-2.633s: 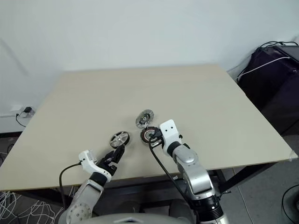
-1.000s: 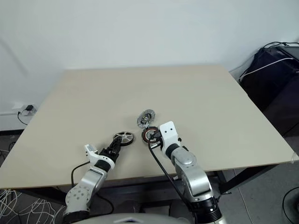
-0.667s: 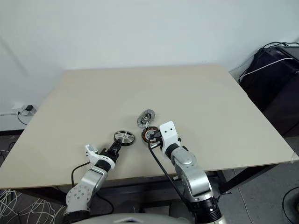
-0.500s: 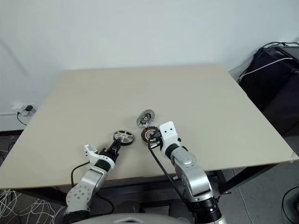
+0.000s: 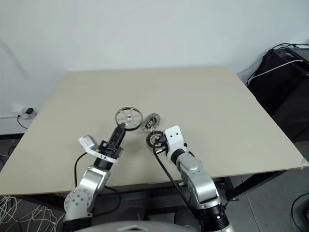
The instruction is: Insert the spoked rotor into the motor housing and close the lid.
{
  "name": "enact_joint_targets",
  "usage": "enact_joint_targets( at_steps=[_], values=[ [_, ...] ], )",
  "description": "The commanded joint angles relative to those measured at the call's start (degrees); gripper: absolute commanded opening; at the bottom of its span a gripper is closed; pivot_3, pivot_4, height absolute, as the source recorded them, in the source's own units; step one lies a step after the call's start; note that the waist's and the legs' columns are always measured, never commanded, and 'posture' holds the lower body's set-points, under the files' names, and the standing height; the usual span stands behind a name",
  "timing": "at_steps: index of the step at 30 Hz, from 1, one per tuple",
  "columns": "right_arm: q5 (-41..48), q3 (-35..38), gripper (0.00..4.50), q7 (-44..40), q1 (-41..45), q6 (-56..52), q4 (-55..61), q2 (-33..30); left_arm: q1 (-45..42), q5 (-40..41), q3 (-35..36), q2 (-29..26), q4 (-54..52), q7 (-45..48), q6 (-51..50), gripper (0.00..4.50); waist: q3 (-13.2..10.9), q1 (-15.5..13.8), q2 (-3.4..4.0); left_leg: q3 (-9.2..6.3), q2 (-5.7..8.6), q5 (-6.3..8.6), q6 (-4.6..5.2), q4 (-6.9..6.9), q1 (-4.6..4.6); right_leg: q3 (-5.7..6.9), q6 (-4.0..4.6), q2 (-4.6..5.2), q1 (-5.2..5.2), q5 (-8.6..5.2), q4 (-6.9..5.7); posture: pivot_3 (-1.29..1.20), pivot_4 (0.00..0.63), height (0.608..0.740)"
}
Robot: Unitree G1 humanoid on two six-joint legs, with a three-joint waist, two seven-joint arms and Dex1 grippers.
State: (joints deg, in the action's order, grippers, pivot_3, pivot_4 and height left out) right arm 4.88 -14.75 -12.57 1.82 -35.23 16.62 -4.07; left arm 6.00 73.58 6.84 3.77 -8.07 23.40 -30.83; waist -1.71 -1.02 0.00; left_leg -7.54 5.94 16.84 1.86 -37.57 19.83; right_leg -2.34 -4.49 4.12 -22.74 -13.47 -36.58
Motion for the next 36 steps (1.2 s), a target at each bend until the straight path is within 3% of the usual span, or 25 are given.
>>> enact_joint_targets(
  at_steps=[1, 18, 36],
  values=[
    [0.60, 1.03, 0.00, 0.06, -0.12, 1.81, 3.52, 0.09, -3.80, -0.59, -1.69, 1.78, 3.11, -2.22, -2.90, 0.36, 0.00, -0.04, 0.00, -0.01, -0.02, -0.01, 0.01, 0.00, -0.01, 0.00, 0.00, -0.02, 0.00, 0.00, -0.02, 0.00, 0.000, 0.740],
    [1.30, 5.14, 0.00, 0.79, -6.74, 0.71, 8.69, -2.34, -10.75, -12.82, -0.88, 3.93, 19.21, -7.82, -3.02, 0.36, 0.00, -0.09, 0.00, -0.01, -0.08, 0.00, 0.10, 0.00, -0.01, -0.05, -0.07, -0.09, -0.04, -0.05, -0.05, 0.00, 0.000, 0.740],
    [1.25, 4.15, 0.00, 1.25, -6.42, 0.01, 8.61, -1.79, -11.80, -11.20, -1.06, 5.37, 20.62, -3.24, -8.91, 0.36, 0.00, -0.06, 0.00, -0.01, -0.08, -0.05, 0.05, -0.02, 0.01, -0.06, 0.02, -0.08, -0.05, 0.00, -0.06, 0.00, 0.000, 0.740]
  ],
)
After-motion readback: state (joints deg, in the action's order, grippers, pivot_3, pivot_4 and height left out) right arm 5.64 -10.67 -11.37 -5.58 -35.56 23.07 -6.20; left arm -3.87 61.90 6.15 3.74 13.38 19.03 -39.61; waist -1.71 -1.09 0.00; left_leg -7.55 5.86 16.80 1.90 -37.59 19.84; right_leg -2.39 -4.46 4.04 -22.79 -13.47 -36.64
